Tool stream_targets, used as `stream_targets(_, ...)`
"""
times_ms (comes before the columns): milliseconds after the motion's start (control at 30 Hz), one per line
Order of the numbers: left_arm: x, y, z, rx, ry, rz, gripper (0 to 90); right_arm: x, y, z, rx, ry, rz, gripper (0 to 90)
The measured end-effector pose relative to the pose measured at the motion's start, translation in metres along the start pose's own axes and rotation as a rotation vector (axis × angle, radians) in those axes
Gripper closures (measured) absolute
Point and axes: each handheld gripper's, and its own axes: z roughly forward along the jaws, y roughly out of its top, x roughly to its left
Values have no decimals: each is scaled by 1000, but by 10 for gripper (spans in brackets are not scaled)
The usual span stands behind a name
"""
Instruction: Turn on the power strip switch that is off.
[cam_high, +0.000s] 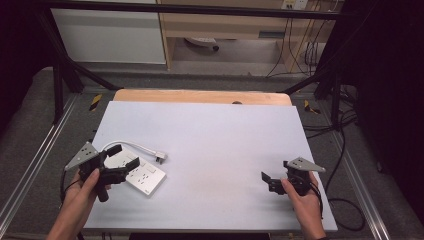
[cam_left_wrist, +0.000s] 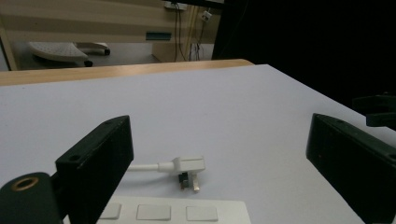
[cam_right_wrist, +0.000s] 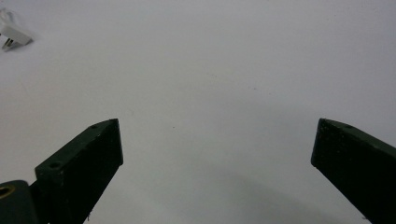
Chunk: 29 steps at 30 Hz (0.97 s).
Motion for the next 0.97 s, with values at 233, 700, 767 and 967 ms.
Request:
stream_targets(233,13,-8,-21,-17,32,-4,74,0,0,0,1,-1,-1,26)
stream_targets(700,43,-49,-45,22,130,-48,80,-1,-1,2,9,-9,2,25)
stream_targets(767,45,-55,-44,40,141,-46,82,-2,-1,2,14,-12,2,25)
stream_targets(967,45,-63,-39,79,146,-47,83,-4,-4,8,67,-37,4,24)
